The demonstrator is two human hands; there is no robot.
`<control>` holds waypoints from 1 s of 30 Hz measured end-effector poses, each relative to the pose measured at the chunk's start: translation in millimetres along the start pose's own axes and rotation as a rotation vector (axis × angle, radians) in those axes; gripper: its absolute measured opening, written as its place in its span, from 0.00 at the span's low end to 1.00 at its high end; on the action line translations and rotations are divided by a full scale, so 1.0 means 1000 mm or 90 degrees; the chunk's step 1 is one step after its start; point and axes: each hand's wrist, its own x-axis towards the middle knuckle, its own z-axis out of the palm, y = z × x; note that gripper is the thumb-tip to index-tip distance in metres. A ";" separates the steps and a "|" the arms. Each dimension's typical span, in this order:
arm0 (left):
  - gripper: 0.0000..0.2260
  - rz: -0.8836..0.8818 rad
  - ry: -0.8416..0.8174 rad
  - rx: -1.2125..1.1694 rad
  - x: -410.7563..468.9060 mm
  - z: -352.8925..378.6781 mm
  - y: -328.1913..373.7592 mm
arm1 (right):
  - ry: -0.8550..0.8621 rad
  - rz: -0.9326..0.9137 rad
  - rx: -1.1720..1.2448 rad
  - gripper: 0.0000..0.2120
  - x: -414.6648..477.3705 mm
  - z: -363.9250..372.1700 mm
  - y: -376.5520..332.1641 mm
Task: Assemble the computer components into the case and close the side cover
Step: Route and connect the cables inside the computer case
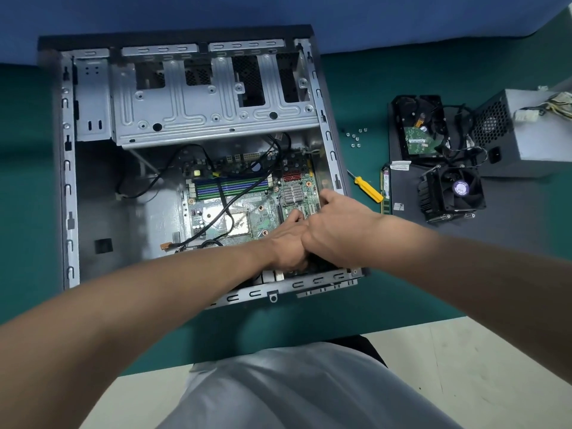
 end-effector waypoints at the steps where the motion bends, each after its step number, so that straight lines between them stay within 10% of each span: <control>1: 0.11 0.013 -0.001 0.017 -0.001 -0.001 0.000 | 0.003 -0.002 -0.009 0.11 0.000 0.000 0.001; 30: 0.10 0.082 -0.028 0.114 -0.001 -0.004 -0.003 | 0.025 -0.028 -0.009 0.16 0.006 0.002 0.000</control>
